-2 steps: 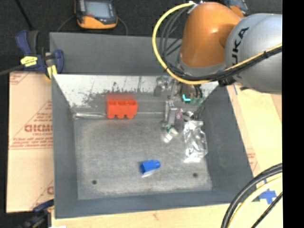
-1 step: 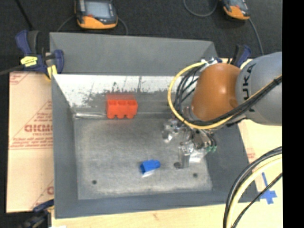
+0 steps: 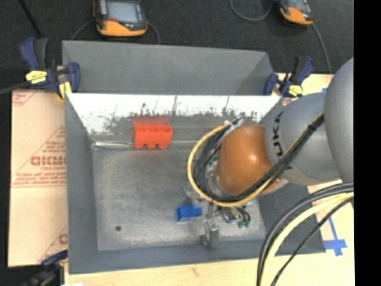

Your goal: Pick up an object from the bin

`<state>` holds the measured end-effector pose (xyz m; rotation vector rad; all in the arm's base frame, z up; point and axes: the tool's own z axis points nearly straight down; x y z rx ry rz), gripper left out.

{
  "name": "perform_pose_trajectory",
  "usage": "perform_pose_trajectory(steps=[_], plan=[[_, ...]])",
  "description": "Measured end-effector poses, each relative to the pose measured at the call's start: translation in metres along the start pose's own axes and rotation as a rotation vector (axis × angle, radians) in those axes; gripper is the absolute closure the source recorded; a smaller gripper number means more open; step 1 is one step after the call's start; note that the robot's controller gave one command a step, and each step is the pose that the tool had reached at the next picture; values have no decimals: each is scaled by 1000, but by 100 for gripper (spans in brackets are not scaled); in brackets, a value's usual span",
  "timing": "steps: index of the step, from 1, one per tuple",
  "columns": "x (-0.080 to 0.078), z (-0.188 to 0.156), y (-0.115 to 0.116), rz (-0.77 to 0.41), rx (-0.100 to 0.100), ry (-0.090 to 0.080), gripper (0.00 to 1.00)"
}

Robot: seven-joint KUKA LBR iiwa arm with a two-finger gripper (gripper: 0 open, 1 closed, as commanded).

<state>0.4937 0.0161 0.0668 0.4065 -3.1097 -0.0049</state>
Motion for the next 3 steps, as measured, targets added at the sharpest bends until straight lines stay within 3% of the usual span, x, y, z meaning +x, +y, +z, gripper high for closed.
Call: perform_pose_trajectory(steps=[1, 2, 3], plan=[[3, -10, 18, 32, 4, -11, 0], [4, -9, 17, 32, 4, -10, 100], [5, -155, 18, 73, 6, -16, 100]])
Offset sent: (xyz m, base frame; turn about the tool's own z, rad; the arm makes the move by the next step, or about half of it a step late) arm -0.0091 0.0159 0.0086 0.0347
